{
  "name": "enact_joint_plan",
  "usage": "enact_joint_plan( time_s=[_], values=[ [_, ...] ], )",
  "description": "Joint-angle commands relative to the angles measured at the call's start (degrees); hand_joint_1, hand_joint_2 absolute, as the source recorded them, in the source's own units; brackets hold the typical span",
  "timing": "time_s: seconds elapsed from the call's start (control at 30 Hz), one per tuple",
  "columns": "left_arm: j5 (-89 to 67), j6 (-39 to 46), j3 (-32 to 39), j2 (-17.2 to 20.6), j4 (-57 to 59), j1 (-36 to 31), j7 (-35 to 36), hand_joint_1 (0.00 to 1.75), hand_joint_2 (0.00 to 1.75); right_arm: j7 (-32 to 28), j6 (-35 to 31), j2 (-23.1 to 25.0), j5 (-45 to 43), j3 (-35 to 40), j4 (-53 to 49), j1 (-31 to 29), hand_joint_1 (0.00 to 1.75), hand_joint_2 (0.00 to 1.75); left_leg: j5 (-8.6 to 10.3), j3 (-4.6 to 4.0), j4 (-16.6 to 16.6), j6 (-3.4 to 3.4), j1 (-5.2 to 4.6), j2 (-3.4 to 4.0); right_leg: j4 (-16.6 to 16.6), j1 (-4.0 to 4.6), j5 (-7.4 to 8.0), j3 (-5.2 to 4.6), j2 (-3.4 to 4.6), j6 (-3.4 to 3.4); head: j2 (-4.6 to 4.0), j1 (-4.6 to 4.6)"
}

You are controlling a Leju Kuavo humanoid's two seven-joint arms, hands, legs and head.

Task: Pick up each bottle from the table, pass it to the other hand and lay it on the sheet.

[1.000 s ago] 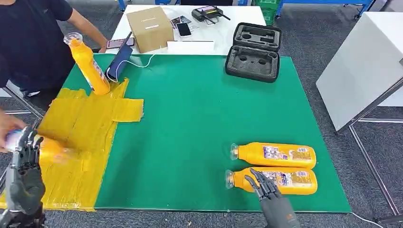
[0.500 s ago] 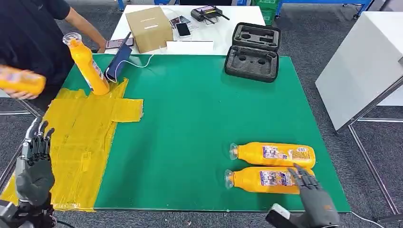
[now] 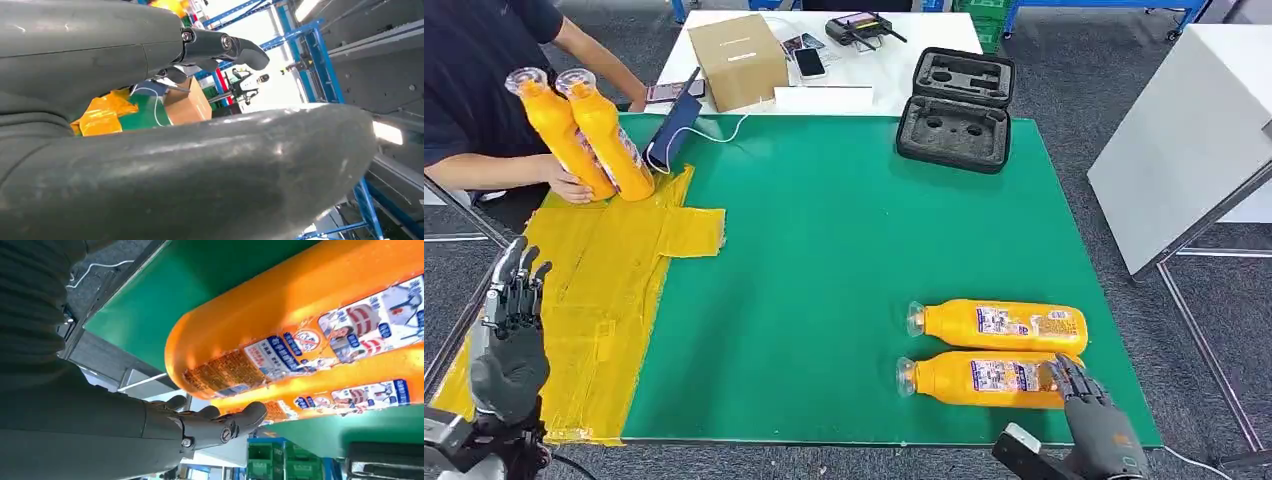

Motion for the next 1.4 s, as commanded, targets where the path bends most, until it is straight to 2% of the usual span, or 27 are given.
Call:
enact_joint_plan(
  time_s=[0.03, 0.63, 0.8, 1.03, 1.07, 1.13, 1.4],
  values=[
    [0.0, -0.3, -1.6, 1.2, 4.0, -1.9, 0.3, 0.0, 0.0, 2.4, -1.6, -0.6, 1.0, 7.3, 6.5, -2.9, 0.0, 1.75, -0.02, 0.22, -0.1, -0.09, 0.1, 0.1, -0.2, 0.09, 0.04, 0.24, 0.17, -0.09, 0.0, 0.0],
    [0.0, -0.4, -1.6, 1.2, 3.9, -1.9, 0.3, 0.0, 0.0, 2.8, -1.9, -1.1, 0.6, 7.7, 6.3, -2.8, 0.0, 1.75, -0.01, 0.14, 0.0, -0.06, 0.06, 0.03, -0.1, 0.06, 0.0, 0.16, 0.09, -0.07, 0.0, 0.0],
    [-0.3, -0.4, -1.8, 1.1, 3.6, -1.5, 0.4, 0.0, 0.0, 4.5, -2.8, -2.0, 1.4, 13.3, 7.3, -4.8, 0.0, 1.75, -0.01, 0.14, -0.1, -0.06, 0.06, 0.11, -0.1, 0.06, 0.03, 0.15, 0.17, -0.06, 0.0, 0.0],
    [0.0, -0.6, -1.2, 0.9, 3.2, -0.6, 0.5, 0.0, 0.0, 7.8, -4.9, -5.4, 0.4, 17.0, 4.8, -4.5, 0.0, 1.75, -0.07, 0.29, 0.0, -0.12, 0.12, 0.17, -0.2, 0.12, -0.01, 0.32, 0.29, -0.13, 0.0, 0.0],
    [0.2, -0.1, -0.3, 0.6, 2.7, 0.5, 0.5, 0.0, 0.0, 7.5, -7.7, -7.7, -0.5, 17.7, 0.8, -2.8, 0.0, 1.75, -0.02, 0.14, -0.1, -0.05, 0.03, 0.09, -0.1, 0.02, 0.0, 0.14, 0.16, -0.06, 0.0, 0.0],
    [0.5, -0.3, 0.6, 0.4, 2.2, 1.6, -0.1, 0.0, 0.0, 8.8, -7.5, -9.7, -2.0, 17.9, -4.0, -1.0, 0.0, 1.75, -0.06, 0.09, 0.0, -0.04, -0.02, 0.1, 0.0, -0.02, -0.06, 0.08, 0.17, -0.05, 0.0, 0.0],
    [0.6, -1.4, 1.6, 0.1, 2.4, 1.5, -0.8, 0.0, 0.0, 9.4, -7.6, -11.8, -4.6, 16.9, -6.0, -1.3, 0.0, 1.75, -0.04, 0.1, 0.0, -0.06, 0.0, 0.06, -0.1, 0.01, -0.02, 0.14, 0.15, -0.06, 0.0, 0.02]
  ],
)
